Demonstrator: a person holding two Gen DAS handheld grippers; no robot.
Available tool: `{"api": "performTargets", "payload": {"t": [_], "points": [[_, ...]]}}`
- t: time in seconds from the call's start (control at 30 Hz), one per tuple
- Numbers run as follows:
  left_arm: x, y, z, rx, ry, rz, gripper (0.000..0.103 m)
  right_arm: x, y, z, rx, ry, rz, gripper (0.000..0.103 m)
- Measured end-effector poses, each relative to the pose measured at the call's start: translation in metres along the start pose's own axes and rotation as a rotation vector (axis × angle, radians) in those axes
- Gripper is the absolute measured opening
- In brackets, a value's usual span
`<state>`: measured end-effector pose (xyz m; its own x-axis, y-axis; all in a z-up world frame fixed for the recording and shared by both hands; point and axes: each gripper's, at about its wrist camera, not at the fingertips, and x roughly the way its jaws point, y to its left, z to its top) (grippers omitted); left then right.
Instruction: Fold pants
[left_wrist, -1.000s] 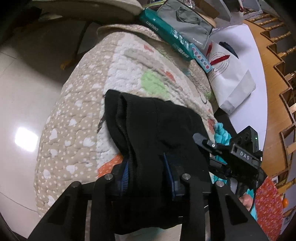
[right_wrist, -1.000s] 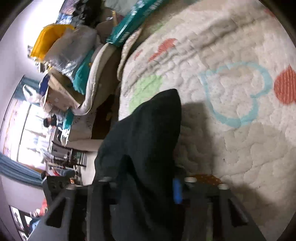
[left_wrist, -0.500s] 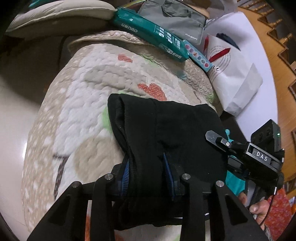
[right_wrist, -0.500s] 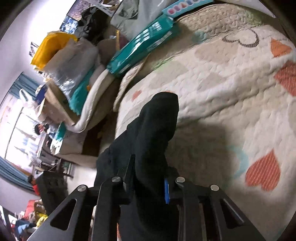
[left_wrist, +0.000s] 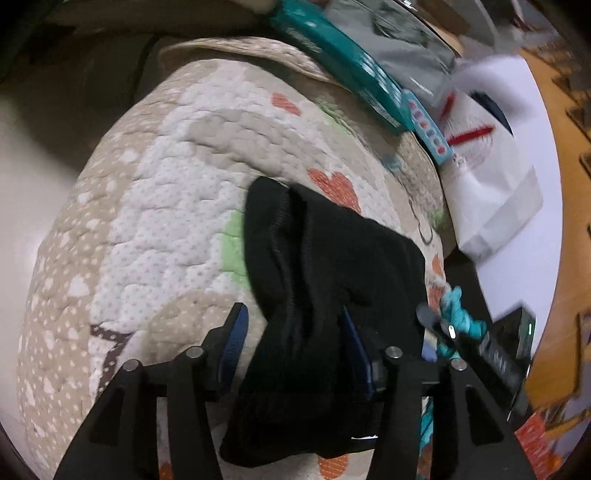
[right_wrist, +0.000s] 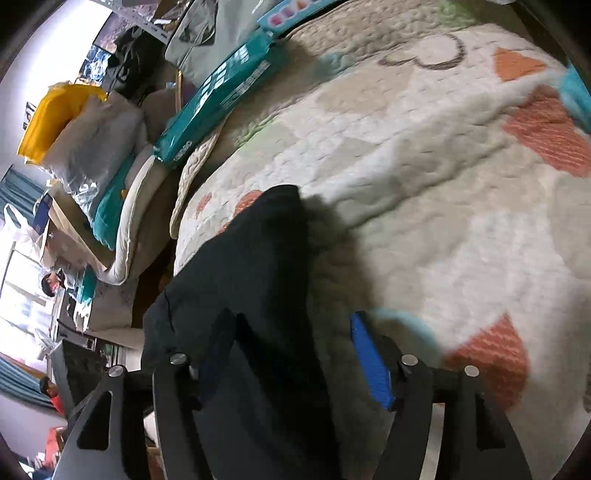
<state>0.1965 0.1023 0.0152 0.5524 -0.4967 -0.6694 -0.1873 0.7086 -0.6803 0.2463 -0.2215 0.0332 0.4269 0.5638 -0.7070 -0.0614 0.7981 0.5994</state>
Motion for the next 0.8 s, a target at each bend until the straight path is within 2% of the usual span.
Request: {"api": "performTargets", "payload": {"t": [0.1,0.2,0.27,0.37,0.4,0.5,0.63,0.73,0.8], "points": [[-0.012,0.002,-0.002,-0.029,-0.01,0.001,0.053,-0.024,-0.003,-0.012,-0.023,-0.014,-0.025,0.075],[-0.034,-0.004,-0.008,-0.004,-0.047,0.041,0.053,-0.049,-0.004,-0.029,-0.048,-0.021,-0.055,0.076],[-0.05,-0.011,-0.018,0.032,-0.072,0.084,0.054,-0.062,-0.003,-0.044,-0.063,-0.013,-0.072,0.077],[-0.078,-0.022,-0.047,0.135,-0.131,0.2,0.058,-0.082,0.003,-0.07,-0.077,-0.015,-0.064,0.077],[-0.089,-0.028,-0.064,0.189,-0.164,0.259,0.059,-0.088,0.006,-0.08,-0.082,-0.019,-0.06,0.078],[-0.107,-0.038,-0.104,0.289,-0.245,0.371,0.066,-0.1,0.015,-0.109,-0.111,-0.042,-0.049,0.08],[-0.127,-0.045,-0.148,0.332,-0.326,0.418,0.081,-0.108,0.024,-0.142,-0.167,-0.07,-0.086,0.081],[-0.144,-0.052,-0.175,0.332,-0.416,0.437,0.093,-0.11,0.028,-0.165,-0.235,-0.091,-0.157,0.081],[-0.153,-0.059,-0.189,0.355,-0.475,0.453,0.095,-0.111,0.031,-0.173,-0.265,-0.099,-0.186,0.081]]}}
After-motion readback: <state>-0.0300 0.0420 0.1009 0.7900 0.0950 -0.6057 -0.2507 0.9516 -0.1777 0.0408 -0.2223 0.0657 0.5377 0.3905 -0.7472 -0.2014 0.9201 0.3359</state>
